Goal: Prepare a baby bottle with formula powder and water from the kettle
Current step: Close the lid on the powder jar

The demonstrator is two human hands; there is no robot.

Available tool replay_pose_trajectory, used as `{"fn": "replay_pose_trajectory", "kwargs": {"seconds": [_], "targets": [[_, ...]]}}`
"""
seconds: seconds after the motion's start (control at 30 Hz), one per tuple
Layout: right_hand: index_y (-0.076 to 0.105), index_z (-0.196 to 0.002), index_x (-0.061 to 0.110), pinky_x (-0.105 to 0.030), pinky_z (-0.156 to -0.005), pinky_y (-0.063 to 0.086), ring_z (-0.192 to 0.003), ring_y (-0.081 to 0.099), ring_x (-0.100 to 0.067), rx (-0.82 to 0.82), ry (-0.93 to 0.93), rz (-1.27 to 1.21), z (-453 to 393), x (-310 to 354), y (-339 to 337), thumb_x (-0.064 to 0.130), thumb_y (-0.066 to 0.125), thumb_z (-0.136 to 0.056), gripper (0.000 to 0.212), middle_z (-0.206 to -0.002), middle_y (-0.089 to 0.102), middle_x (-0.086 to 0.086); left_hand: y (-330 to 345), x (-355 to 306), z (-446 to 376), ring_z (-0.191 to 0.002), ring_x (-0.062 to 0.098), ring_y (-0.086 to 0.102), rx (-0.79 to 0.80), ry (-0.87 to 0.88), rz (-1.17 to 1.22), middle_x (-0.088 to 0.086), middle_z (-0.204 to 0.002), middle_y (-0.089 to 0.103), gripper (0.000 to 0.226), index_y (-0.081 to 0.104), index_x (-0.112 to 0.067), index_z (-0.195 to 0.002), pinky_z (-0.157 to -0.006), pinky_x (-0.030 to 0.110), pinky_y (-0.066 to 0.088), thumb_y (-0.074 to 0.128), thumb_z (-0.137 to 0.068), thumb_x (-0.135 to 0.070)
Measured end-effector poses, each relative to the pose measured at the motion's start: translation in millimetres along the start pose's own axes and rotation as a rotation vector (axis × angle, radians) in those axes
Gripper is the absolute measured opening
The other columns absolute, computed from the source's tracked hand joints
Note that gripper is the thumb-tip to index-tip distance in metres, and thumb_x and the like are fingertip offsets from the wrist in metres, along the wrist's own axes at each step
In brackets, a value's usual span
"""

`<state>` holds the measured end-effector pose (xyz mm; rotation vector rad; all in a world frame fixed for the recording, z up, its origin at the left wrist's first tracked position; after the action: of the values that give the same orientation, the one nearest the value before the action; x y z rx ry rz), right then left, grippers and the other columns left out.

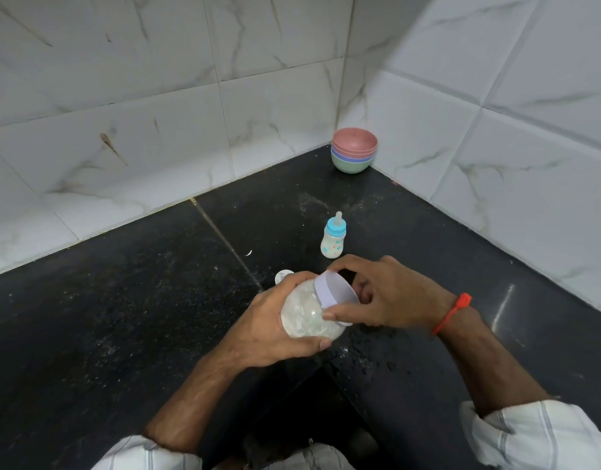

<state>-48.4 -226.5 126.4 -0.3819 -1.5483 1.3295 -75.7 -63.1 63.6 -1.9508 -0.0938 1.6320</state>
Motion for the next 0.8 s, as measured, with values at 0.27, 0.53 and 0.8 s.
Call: {"fn": "replay_pose_trajectory", "kwargs": {"seconds": [0.27, 0.53, 0.8], "targets": [[0.062, -0.099, 0.034, -0.033, -0.072, 0.055, -0.074, 0.065, -0.012, -0.145, 0.168, 0.165, -2.0, -15.7, 3.8, 0.103, 0.002, -0.064, 0.098, -0.080, 0.067, 0.009, 12.1, 1.7, 8.2, -0.120, 0.008, 0.066, 0.098, -0.049, 0.000, -0.020, -0.130, 0.065, 0.084, 0.044, -0.058, -0.139, -0.098, 0.042, 0.059, 0.089, -0.068, -0.052], [0.046, -0.138, 0.025, -0.039, -0.085, 0.055, -0.101, 0.062, -0.009, -0.143, -0.240, -0.062, 0.2, 12.1, 29.2, 0.075, 0.035, -0.095, 0.067, -0.123, 0.061, 0.012, 11.9, 5.5, 15.9, -0.123, 0.028, 0.068, 0.180, -0.187, 0.389, 0.009, -0.132, 0.070, 0.074, 0.054, -0.024, -0.144, -0.102, 0.042, 0.056, 0.083, -0.077, -0.031], [0.052, -0.129, 0.011, -0.038, -0.072, 0.052, -0.087, 0.060, -0.017, -0.263, -0.499, -0.131, 10.8, 38.4, 24.1, 0.069, 0.041, -0.096, 0.067, -0.106, 0.059, 0.004, 21.8, 4.1, 24.3, -0.123, 0.038, 0.062, 0.348, -0.220, 0.565, 0.030, -0.137, 0.060, 0.078, 0.050, -0.010, -0.146, -0.104, 0.049, 0.047, 0.073, -0.075, -0.032]]}}
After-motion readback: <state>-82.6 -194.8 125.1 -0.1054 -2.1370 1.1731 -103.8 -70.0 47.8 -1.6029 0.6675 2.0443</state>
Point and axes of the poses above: each hand's wrist, its own z-axis away from the middle knuckle, its own y-axis out of the palm, x = y × z, the point moved 8 cm from there along -z, towards the middle knuckle
